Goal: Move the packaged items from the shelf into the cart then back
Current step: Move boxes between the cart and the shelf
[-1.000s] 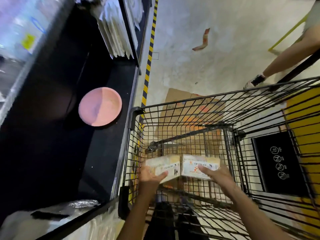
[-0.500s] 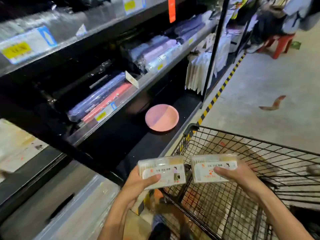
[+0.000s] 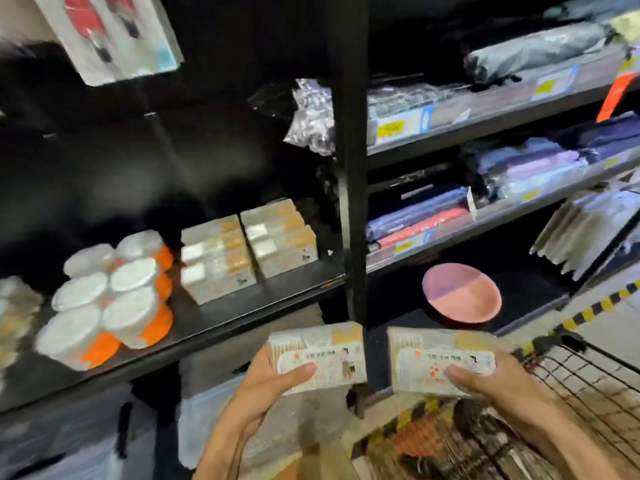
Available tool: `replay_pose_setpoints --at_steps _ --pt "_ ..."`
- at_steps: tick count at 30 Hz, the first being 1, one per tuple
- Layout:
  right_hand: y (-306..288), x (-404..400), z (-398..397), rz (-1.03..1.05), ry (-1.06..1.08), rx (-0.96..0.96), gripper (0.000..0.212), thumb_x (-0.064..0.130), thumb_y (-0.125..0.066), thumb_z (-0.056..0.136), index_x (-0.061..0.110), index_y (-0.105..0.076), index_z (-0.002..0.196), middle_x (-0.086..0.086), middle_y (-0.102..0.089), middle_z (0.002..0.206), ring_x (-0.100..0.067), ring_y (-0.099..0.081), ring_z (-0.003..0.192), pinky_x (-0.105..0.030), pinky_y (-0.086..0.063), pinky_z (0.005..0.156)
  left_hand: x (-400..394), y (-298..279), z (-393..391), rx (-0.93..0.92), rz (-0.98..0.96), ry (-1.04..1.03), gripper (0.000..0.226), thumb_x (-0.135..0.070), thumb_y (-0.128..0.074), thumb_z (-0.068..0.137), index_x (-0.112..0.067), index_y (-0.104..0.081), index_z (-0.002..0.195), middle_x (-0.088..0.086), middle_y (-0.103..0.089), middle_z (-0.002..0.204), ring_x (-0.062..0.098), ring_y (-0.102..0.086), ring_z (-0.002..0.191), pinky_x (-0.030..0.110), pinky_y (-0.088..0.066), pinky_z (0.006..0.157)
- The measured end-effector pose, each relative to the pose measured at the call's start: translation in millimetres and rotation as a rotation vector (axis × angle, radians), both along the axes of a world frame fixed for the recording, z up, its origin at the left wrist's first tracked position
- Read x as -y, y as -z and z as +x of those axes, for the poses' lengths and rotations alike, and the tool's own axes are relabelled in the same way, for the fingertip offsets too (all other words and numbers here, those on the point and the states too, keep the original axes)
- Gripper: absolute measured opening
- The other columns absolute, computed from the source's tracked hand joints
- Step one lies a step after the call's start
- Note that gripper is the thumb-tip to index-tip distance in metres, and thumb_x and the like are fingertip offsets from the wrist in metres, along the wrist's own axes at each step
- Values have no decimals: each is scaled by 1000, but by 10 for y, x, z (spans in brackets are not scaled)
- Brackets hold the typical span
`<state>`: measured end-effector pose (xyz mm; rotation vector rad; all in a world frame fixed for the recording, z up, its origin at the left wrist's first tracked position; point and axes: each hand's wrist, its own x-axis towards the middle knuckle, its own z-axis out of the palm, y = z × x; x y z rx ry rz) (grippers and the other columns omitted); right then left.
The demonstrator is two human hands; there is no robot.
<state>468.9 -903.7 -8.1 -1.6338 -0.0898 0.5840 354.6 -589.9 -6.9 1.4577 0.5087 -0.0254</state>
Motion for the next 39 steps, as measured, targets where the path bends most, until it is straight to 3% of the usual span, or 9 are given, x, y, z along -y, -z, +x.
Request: replay_pose_setpoints --at_steps 3,6,10,13,19,25,29,36,39 --pt "16 -524 4 14 -2 17 95 50 -89 25 16 -63 109 5 -75 92 -10 -71 85 -22 -54 68 -467 -42 -103 42 46 -73 52 -3 -79 70 -9 -56 116 6 -71 109 18 -68 100 22 -55 76" --pt "25 -1014 -3 67 -21 42 102 53 -93 28 15 -61 118 -3 -73 106 -22 -68 101 -40 -52 87 -895 -59 -126 79 70 -105 56 -6 -80 70 -10 -54 119 7 -70 113 20 -67 104 32 -54 87" --pt "-15 -1521 22 91 -17 90 71 28 -94 50 17 -62 113 -2 -74 103 -20 -69 98 -35 -52 82 -1285 -47 -67 130 148 -164 57 -8 -82 70 -13 -53 119 5 -69 113 17 -67 103 30 -55 83" --pt "-44 -1798 53 90 -61 114 69 29 -92 53 18 -62 113 -2 -74 104 -21 -69 99 -38 -54 86 -1512 6 11 159 213 -238 59 -6 -82 69 -15 -51 118 1 -68 111 9 -66 99 22 -54 77" --pt "-97 -2169 158 126 -123 88 52 6 -82 63 19 -60 107 2 -75 97 -16 -71 91 -21 -57 68 -1848 248 191 178 327 -302 58 -2 -82 68 -12 -47 113 4 -63 113 1 -63 96 19 -53 76" --pt "-38 -2330 292 109 -157 45 55 9 -80 62 17 -59 113 -3 -74 103 -21 -70 97 -30 -58 76 -1971 409 334 198 433 -276 60 -4 -83 67 -22 -48 112 0 -61 115 -8 -59 98 11 -49 79" --pt "-16 -2342 378 101 -153 30 56 11 -81 60 15 -60 113 -3 -74 101 -20 -71 95 -34 -57 80 -1985 494 321 189 600 -355 61 -18 -90 60 -35 -49 102 -3 -60 108 3 -59 100 23 -51 83" --pt "15 -2377 512 95 -162 22 72 24 -93 51 14 -59 113 -4 -74 101 -20 -71 94 -28 -59 74 -1834 522 292 199 708 -548 64 -22 -91 57 -18 -58 111 -3 -62 105 11 -59 98 23 -47 83" --pt "41 -2404 585 88 -137 25 67 18 -89 54 13 -59 113 -3 -74 99 -19 -71 92 -26 -59 70 -1844 530 312 208 712 -560 64 -21 -90 57 -15 -60 114 -3 -64 106 11 -60 99 21 -46 84"
